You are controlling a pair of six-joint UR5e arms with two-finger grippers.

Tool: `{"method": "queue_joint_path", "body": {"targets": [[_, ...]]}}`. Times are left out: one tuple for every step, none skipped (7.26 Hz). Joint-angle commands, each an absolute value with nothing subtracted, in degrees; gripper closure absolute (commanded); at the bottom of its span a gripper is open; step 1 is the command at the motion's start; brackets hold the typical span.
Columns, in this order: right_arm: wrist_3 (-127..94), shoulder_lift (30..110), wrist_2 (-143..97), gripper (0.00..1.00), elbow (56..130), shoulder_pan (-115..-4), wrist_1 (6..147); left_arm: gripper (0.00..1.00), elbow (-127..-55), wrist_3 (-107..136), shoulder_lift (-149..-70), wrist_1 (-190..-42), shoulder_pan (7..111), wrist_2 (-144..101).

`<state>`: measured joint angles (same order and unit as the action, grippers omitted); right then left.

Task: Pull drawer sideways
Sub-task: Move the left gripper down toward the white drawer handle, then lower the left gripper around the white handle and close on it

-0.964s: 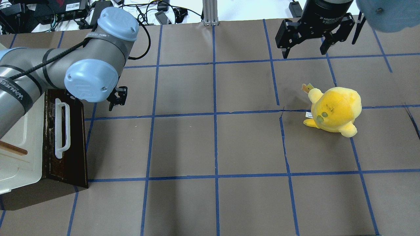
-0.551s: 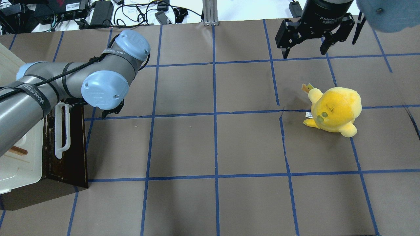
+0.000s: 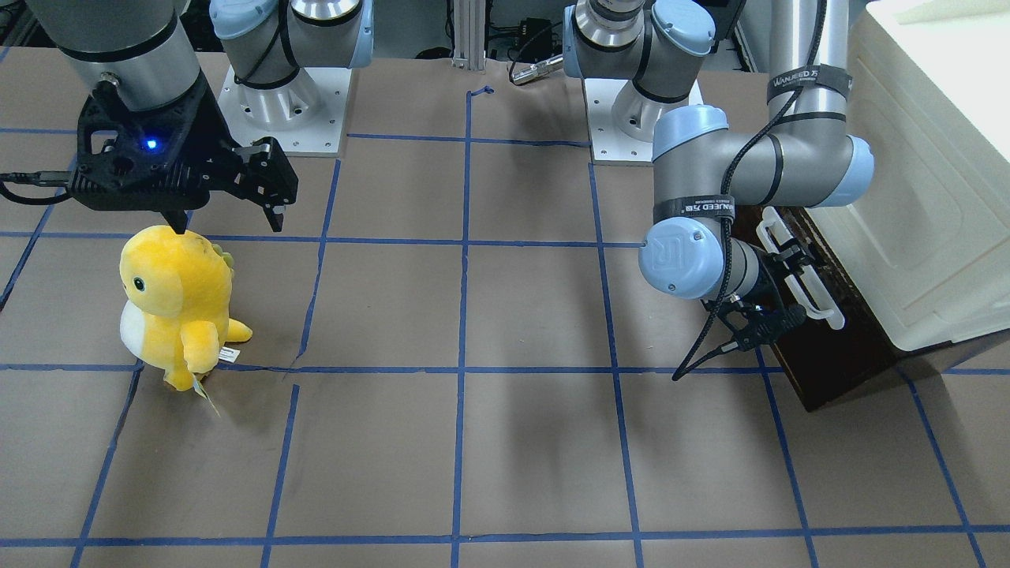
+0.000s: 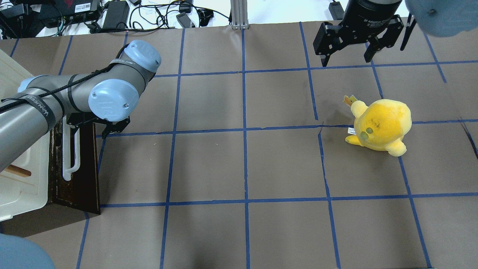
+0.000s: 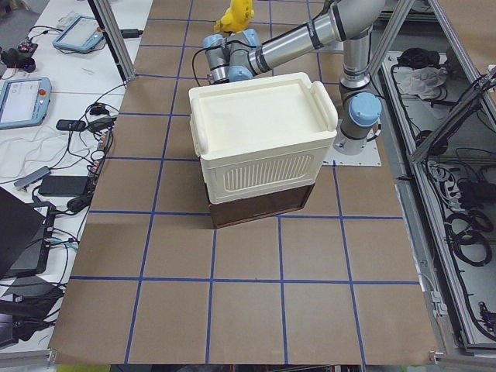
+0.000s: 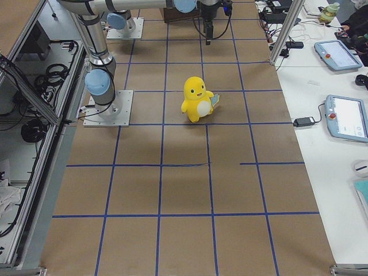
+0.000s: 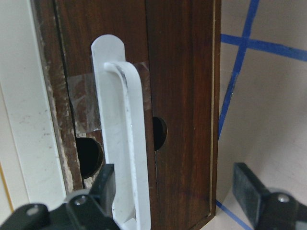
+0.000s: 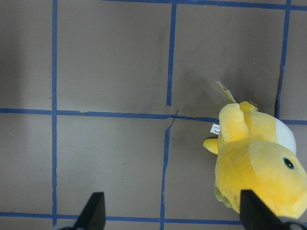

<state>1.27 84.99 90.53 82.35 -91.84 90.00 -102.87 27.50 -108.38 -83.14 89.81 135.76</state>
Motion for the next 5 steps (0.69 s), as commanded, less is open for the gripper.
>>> {"method": "queue_joint_path", "body": {"targets": [[1.2, 85.0, 90.5, 0.00, 82.4, -91.8, 90.0, 0.26, -102.7, 27.4, -108.7, -83.1, 89.3, 135.7], [1.2, 85.0, 90.5, 0.00, 82.4, -91.8, 90.0, 0.33, -102.9, 27.4, -108.7, -83.1, 88.5, 135.7], [1.2, 85.0, 90.5, 0.00, 82.4, -91.8, 90.0, 0.33, -102.9, 26.8, -108.7, -83.2, 87.2, 135.2], [1.2, 85.0, 90.5, 0.00, 82.4, -91.8, 90.0, 0.33, -102.9, 27.1, -108.7, -83.3, 86.9, 134.9], [1.2, 85.0, 90.6, 0.00, 82.4, -91.8, 90.0, 0.33, -102.9, 27.2, -108.9, -83.3, 86.9, 134.7]]}}
